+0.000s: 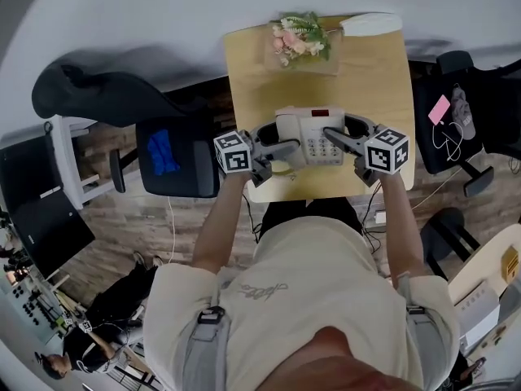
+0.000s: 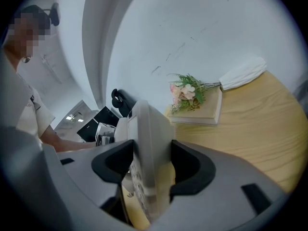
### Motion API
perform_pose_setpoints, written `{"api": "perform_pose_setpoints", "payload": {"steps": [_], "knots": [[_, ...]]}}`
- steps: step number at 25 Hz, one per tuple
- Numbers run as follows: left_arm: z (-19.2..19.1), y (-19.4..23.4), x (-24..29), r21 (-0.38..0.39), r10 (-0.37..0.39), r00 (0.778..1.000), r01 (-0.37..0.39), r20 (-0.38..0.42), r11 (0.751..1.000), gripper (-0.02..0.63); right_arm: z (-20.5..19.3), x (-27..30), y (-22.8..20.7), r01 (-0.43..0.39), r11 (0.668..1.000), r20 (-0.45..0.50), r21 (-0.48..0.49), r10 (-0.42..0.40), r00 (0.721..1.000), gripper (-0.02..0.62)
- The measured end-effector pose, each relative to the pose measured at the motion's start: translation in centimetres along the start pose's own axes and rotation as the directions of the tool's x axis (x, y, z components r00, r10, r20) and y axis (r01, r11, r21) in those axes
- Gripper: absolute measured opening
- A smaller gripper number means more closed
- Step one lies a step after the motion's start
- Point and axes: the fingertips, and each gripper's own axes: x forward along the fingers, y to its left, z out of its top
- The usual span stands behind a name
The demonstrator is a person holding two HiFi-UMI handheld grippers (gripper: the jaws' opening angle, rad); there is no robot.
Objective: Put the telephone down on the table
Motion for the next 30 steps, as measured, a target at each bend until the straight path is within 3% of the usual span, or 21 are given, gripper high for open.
{"api": "perform_pose_setpoints", "payload": {"steps": [13,30], "knots": [[0.4,5.6,2.6,-0.106,0.050,0.998,-0.053,-0.029,0.993,0.390,-0.1,2.5,-6.1,-0.006,0.996,-0.073,0.094,0.013,0.997,0.241],[0.0,9.6,2.9,-0.232,0.105,0.990,-0.125,-0.098,0.965,0.390,-1.4,5.1,-9.3,-0.008,0.971,-0.135,0.239,0.041,0.990,0.241]]}}
